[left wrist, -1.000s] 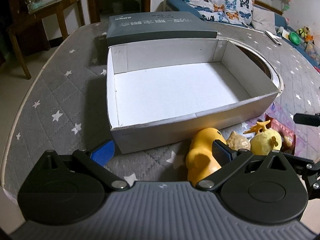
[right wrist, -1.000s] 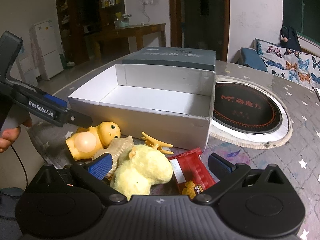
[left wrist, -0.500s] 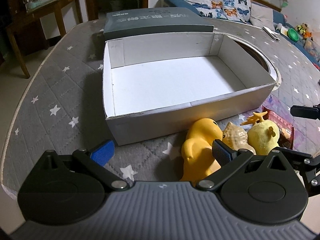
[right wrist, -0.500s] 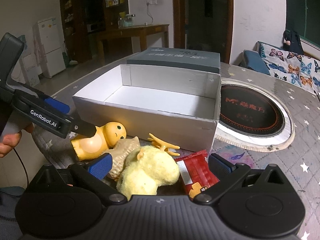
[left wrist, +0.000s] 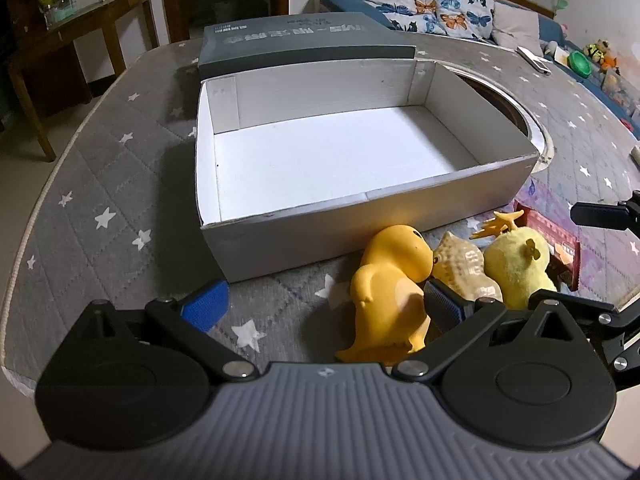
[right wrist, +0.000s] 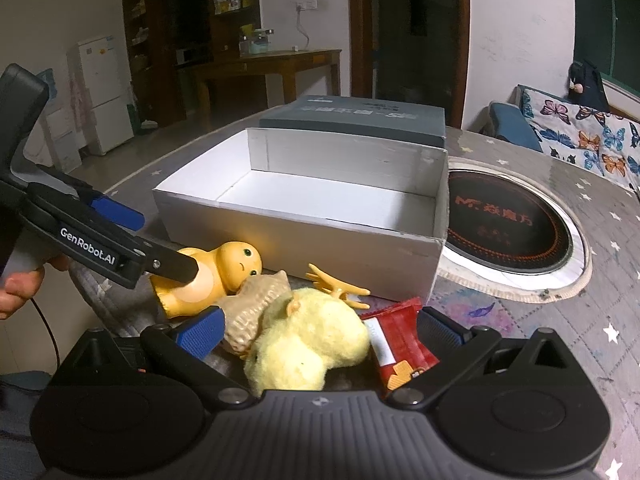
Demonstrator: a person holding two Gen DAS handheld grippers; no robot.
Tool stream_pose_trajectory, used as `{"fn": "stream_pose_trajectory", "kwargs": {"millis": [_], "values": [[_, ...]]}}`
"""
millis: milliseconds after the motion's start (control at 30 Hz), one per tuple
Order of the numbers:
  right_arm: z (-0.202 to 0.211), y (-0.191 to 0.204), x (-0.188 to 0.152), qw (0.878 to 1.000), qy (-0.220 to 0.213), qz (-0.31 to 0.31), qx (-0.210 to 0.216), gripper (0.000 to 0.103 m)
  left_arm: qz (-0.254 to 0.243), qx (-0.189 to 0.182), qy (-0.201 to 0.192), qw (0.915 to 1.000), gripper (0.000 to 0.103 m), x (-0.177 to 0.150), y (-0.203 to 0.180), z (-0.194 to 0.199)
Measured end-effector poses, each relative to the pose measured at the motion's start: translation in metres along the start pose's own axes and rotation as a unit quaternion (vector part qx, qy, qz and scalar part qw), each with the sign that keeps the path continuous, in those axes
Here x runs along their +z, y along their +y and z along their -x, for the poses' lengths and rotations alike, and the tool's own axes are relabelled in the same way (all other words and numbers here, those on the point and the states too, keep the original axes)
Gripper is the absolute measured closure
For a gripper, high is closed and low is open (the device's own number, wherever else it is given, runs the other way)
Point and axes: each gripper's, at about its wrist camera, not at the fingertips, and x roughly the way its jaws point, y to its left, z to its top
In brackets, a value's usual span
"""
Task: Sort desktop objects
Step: 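Lower the left tool over the yellow rubber duck beside the box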
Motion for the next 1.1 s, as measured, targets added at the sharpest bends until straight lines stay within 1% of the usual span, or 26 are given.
{"fn": "stream_pose_trajectory", "kwargs": {"millis": [333,1100], "values": [[-0.0002,-0.0004,0.0004,1.0,0.0,0.002,0.001,0.0,-0.003,-0.006,0.008,0.9999,0.0,-0.0027,-0.0023,-0.003],[-0.0033,0.0007,0.0032,1.0,0.0,0.001,-0.001,0.0,-0.022,0.004,0.004,0.9997,0.0,-0.0029,-0.0062,-0.0004]]}}
